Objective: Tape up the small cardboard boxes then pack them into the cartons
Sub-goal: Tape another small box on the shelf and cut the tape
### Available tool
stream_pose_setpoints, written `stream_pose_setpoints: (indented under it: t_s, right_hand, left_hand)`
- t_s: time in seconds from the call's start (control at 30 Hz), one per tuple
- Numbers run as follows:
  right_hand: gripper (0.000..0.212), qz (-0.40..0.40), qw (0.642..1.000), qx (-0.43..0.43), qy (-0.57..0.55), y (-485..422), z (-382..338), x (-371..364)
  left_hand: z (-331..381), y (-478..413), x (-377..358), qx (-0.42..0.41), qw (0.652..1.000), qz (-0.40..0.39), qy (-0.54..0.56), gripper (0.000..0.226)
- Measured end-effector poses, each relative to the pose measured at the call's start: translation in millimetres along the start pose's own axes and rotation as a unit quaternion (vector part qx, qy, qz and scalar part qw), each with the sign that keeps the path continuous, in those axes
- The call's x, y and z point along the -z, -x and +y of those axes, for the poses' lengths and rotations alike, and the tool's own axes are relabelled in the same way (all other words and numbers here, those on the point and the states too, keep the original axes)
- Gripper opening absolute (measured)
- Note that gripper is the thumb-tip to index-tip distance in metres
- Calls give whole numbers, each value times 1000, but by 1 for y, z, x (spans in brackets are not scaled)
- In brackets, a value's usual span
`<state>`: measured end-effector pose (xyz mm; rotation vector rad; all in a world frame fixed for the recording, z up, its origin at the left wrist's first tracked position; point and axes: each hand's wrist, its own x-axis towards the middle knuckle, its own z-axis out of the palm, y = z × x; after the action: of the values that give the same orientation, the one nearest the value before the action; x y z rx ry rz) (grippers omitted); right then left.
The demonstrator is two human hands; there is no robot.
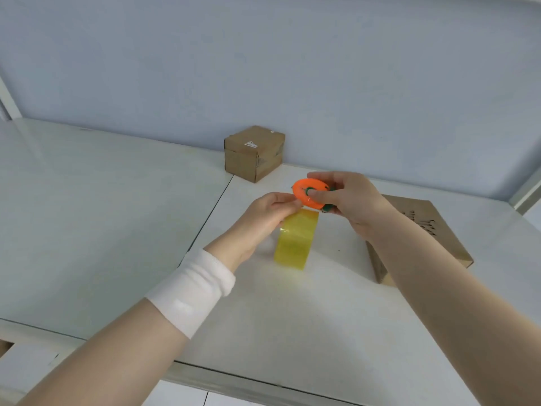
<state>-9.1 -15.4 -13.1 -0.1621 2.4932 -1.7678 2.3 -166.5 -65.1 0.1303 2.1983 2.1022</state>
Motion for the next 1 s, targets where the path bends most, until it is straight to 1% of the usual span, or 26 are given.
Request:
stream_pose_setpoints:
  t_s: [0.1,0.2,0.27,0.33,0.43,0.5,0.63,0.7,0.77,0.83,0.87,0.9,0.93,0.97,1.0]
  right_hand:
    - [29,58,994,80,34,8,-4,1]
    - [26,122,982,139,46,15,-10,7]
    - [21,156,976,150,36,21,-16,16]
    - [15,175,976,130,-8,28,-24,29]
    - [5,169,976,68,-123,39,-35,50]
    - [10,190,969,45,-149,45,-38,62]
    - [7,261,946,18,-191,54,-37,83]
    - [10,280,928,11,-246,58,-36,91]
    - [7,292,913,1,-286,61,-33,96]
    - [12,305,894,-12,-328,61,-32,101]
    - [19,320,873,-16,-369,60,-32,107]
    - [26,339,839,-19,-424,60,-33,115]
    - [31,358,803,-16,-477,59,-33,128]
    - [30,366,776,-15,-514,59,-30,141]
    - [26,362,767,-22,-529,59,-25,154]
  left_hand:
    - [6,0,-6,-35,999,1,-40,3]
    - [23,-1,-19,-97,993,45,-54,16]
    - [37,-2,-31,-155,983,75,-70,18]
    - [49,-2,-42,-212,967,90,-109,15]
    - [64,-1,-59,-288,933,115,-184,16]
    - [72,2,-72,-329,911,117,-217,17]
    - [84,8,-96,-389,878,114,-254,18]
    - [88,9,-107,-404,870,117,-256,17]
    - [92,10,-117,-413,867,113,-255,17]
    - [94,12,-127,-425,859,117,-260,18]
    - [95,13,-130,-433,855,120,-260,19]
    - [95,14,-133,-436,856,121,-250,19]
    - [95,14,-134,-428,868,115,-226,19]
    - [95,14,-134,-406,888,102,-188,17]
    - [95,14,-133,-373,912,85,-145,16]
